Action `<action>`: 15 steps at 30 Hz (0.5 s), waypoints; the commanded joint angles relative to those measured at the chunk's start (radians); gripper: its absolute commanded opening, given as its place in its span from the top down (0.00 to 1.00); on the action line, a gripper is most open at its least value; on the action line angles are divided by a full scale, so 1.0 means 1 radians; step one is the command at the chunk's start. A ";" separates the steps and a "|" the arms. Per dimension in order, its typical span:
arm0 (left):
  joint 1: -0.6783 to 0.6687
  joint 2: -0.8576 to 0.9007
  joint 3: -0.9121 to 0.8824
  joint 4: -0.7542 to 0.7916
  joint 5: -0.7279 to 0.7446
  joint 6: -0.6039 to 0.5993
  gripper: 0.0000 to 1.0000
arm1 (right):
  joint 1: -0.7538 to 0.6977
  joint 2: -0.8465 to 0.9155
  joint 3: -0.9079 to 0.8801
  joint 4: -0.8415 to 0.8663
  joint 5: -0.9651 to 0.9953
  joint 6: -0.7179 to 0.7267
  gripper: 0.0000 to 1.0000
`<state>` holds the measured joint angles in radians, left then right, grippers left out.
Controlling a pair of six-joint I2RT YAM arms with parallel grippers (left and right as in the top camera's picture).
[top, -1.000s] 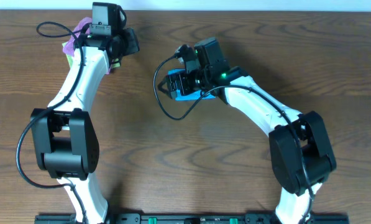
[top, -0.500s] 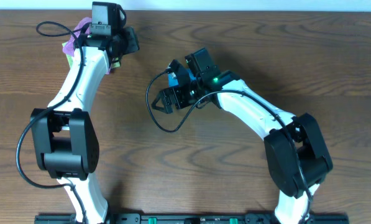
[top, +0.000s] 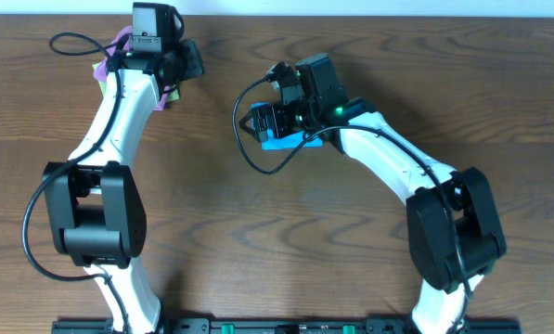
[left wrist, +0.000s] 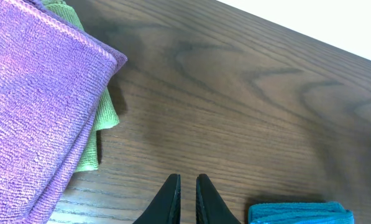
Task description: Fold the cloth
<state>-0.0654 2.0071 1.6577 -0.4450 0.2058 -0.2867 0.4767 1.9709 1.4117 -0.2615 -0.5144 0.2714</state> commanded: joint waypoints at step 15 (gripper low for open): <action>0.006 -0.031 0.029 0.001 -0.007 0.018 0.89 | 0.003 0.151 0.017 0.038 0.001 0.092 0.14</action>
<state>-0.0654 2.0071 1.6577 -0.4450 0.2054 -0.2867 0.4770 2.1059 1.4128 -0.2218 -0.4973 0.3389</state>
